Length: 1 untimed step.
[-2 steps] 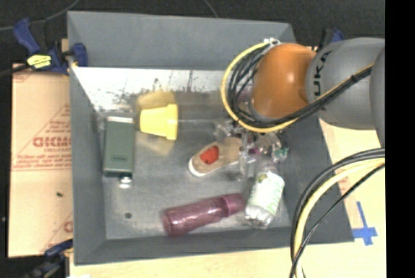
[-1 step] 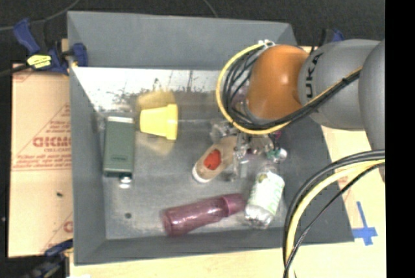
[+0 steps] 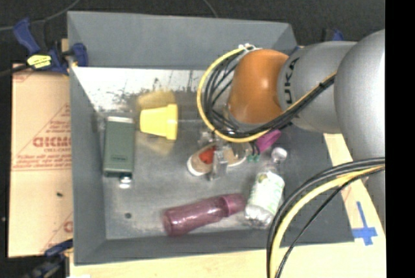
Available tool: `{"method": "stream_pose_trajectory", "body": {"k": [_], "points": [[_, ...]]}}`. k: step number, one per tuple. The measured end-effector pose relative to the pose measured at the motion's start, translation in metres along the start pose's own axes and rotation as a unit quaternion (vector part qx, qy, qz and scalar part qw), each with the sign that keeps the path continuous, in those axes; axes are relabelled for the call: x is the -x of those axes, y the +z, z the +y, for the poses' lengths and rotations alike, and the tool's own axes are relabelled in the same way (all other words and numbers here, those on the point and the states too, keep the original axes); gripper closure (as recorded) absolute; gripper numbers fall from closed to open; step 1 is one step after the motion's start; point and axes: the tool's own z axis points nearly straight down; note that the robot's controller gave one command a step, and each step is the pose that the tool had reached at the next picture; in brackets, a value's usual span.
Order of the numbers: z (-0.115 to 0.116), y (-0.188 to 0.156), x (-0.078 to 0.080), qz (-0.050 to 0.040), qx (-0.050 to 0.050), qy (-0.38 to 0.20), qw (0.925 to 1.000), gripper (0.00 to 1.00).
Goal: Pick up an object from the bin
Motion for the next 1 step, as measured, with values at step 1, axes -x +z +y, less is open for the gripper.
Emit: {"method": "stream_pose_trajectory", "body": {"k": [1], "points": [[0.0, 0.0, 0.0, 0.0, 0.0, 0.0, 1.0, 1.0]]}}
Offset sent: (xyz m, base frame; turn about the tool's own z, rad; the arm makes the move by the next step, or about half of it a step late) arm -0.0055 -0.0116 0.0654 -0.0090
